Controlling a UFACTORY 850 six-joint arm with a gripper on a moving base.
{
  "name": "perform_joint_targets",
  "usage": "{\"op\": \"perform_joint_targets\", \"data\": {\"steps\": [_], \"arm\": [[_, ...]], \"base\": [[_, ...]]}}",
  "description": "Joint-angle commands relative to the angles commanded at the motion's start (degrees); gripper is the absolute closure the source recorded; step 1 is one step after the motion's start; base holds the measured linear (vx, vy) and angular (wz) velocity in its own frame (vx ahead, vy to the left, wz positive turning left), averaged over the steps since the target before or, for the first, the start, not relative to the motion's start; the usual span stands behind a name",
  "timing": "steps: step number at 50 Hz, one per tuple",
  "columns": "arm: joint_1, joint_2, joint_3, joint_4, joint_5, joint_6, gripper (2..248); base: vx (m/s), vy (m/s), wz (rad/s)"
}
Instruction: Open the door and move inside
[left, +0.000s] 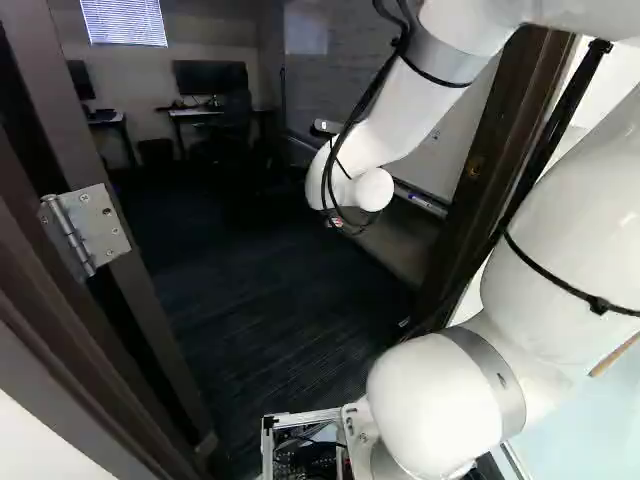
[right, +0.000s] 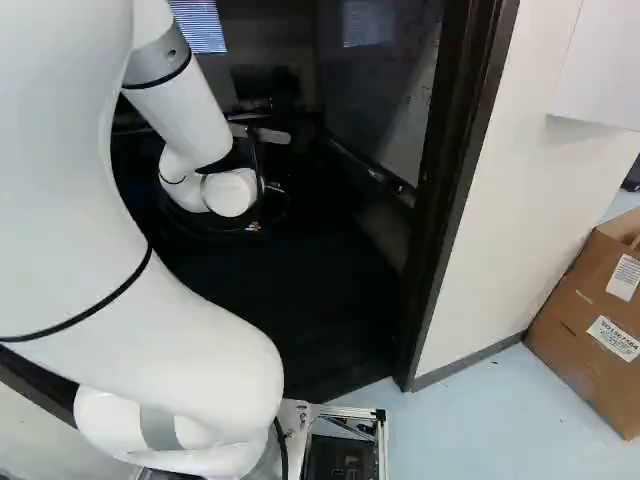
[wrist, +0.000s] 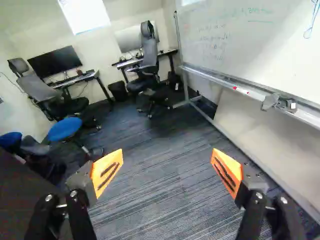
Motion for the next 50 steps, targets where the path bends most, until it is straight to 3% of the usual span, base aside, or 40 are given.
{"op": "perform_joint_targets", "data": {"steps": [31,50], "arm": [[-5.9,1.5,1.4,-1.3,0.0,0.0,3],[-6.6,1.5,1.5,-1.4,0.0,0.0,3]], "base": [[0.0,0.0,0.0],[0.0,0.0,0.0]]}}
